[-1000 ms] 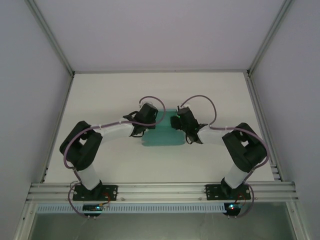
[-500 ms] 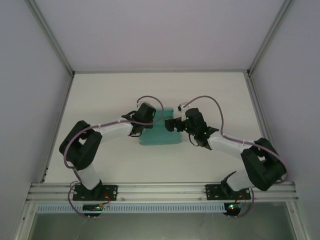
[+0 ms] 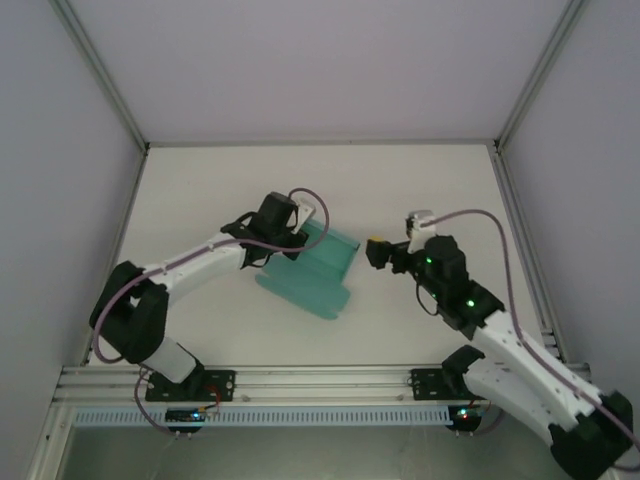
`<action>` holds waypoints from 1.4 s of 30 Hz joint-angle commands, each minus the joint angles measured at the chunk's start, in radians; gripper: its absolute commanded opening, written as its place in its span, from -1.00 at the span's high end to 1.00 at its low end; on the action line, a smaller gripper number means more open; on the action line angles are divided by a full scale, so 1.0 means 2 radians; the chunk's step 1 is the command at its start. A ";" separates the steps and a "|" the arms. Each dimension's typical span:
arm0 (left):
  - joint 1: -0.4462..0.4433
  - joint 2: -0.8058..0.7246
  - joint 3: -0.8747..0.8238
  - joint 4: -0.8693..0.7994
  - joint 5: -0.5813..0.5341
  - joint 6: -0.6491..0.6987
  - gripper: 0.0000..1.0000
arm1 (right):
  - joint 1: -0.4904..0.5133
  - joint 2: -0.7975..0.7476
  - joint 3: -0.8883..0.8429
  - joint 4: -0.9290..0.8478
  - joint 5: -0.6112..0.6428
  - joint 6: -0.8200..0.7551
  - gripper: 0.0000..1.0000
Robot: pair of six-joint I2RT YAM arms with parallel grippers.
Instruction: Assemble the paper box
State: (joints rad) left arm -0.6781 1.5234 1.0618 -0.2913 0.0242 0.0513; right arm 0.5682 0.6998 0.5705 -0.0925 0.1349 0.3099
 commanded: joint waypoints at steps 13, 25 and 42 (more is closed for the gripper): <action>-0.068 0.062 0.089 -0.273 0.032 0.156 1.00 | -0.080 -0.140 -0.029 -0.169 0.055 0.019 -0.99; -0.106 0.239 0.194 -0.273 -0.158 0.154 1.00 | -0.127 -0.122 -0.039 -0.160 0.006 0.028 -0.99; -0.150 0.361 0.211 -0.152 -0.257 0.214 1.00 | -0.174 -0.116 -0.065 -0.130 -0.055 0.049 -0.99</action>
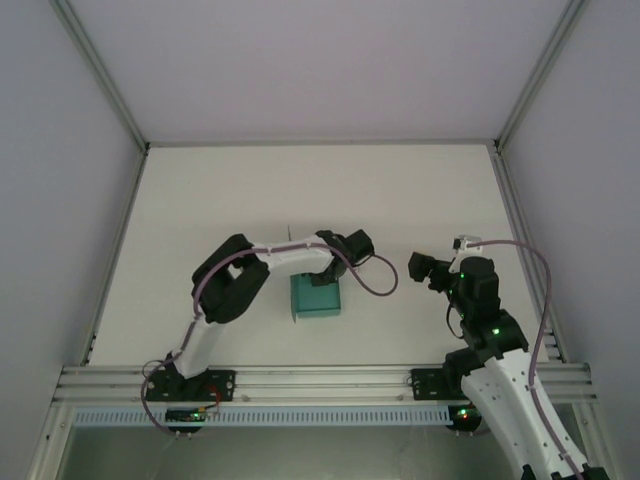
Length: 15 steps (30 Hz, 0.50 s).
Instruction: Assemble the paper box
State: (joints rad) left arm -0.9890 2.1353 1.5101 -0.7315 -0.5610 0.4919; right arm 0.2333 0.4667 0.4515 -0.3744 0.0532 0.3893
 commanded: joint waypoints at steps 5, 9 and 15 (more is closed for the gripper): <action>0.007 0.010 -0.018 0.054 0.070 0.001 0.48 | -0.021 0.001 -0.006 0.002 -0.029 0.006 -0.99; 0.005 -0.041 -0.029 0.046 0.090 0.013 0.06 | -0.033 0.001 -0.014 0.003 -0.033 0.005 -0.99; 0.004 -0.095 -0.034 0.029 0.111 0.026 -0.30 | -0.049 0.004 -0.021 0.011 -0.076 0.006 -0.99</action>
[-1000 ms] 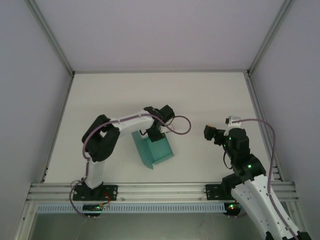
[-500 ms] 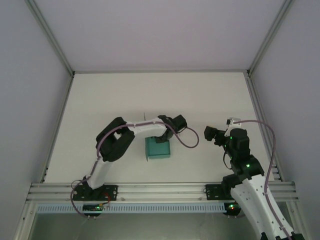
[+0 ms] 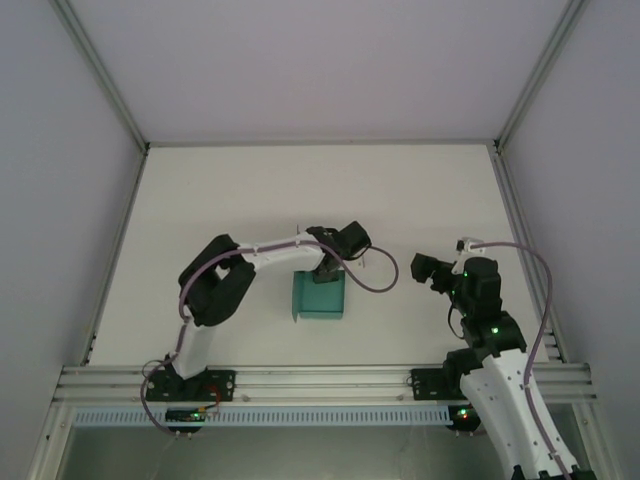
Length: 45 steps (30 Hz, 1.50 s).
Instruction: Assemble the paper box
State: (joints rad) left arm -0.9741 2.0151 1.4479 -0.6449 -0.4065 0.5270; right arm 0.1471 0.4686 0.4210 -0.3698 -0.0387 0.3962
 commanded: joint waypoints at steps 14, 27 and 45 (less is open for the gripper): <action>0.004 -0.218 -0.057 0.105 0.083 -0.033 -0.99 | -0.005 0.131 0.043 0.067 -0.132 -0.060 -0.99; 0.233 -0.436 -0.161 0.149 0.186 -0.420 -0.99 | 0.193 0.434 0.225 0.017 -0.113 -0.290 -0.95; 0.371 -0.428 -0.297 0.104 0.203 -0.484 -0.99 | 0.265 0.714 0.459 -0.095 -0.085 -0.303 -0.08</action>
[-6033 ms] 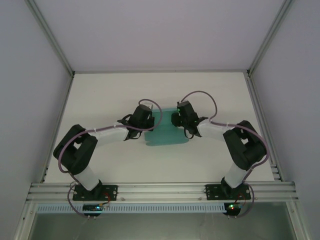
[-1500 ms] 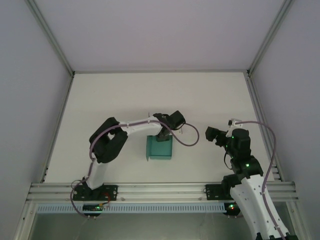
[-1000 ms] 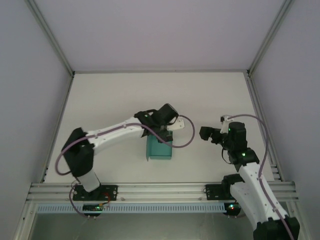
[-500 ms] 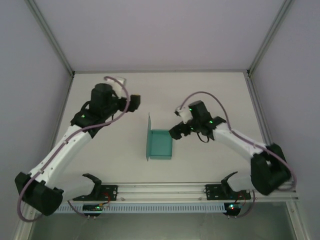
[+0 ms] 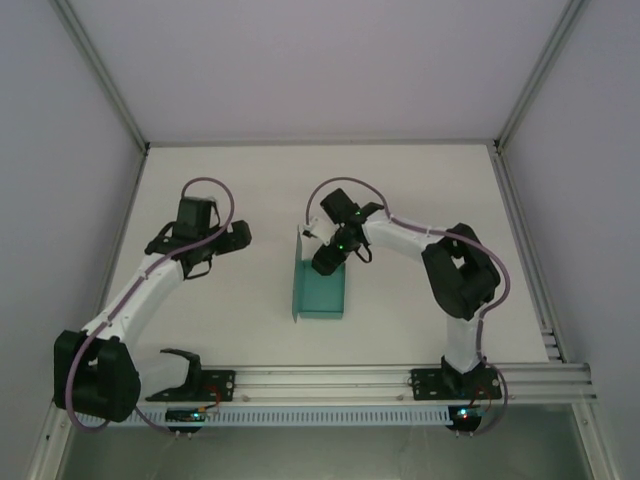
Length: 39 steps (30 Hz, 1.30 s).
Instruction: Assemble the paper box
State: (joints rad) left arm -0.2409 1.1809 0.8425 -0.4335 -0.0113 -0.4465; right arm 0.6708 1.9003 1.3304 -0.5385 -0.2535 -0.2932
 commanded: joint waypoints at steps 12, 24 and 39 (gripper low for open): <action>0.005 0.012 0.013 0.014 0.003 0.008 -0.99 | 0.025 -0.109 -0.121 0.053 0.207 0.283 0.58; 0.004 0.028 0.010 0.032 0.053 0.029 -0.99 | 0.073 -0.167 -0.200 0.011 0.265 0.548 0.74; -0.031 -0.003 -0.019 0.106 0.204 0.093 -0.99 | 0.075 -0.272 -0.218 0.012 0.272 0.474 -0.53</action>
State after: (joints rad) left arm -0.2676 1.2030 0.7860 -0.2741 0.3130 -0.3355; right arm 0.8272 1.4357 0.9024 -0.4843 0.2661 0.7418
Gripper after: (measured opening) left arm 0.994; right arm 0.631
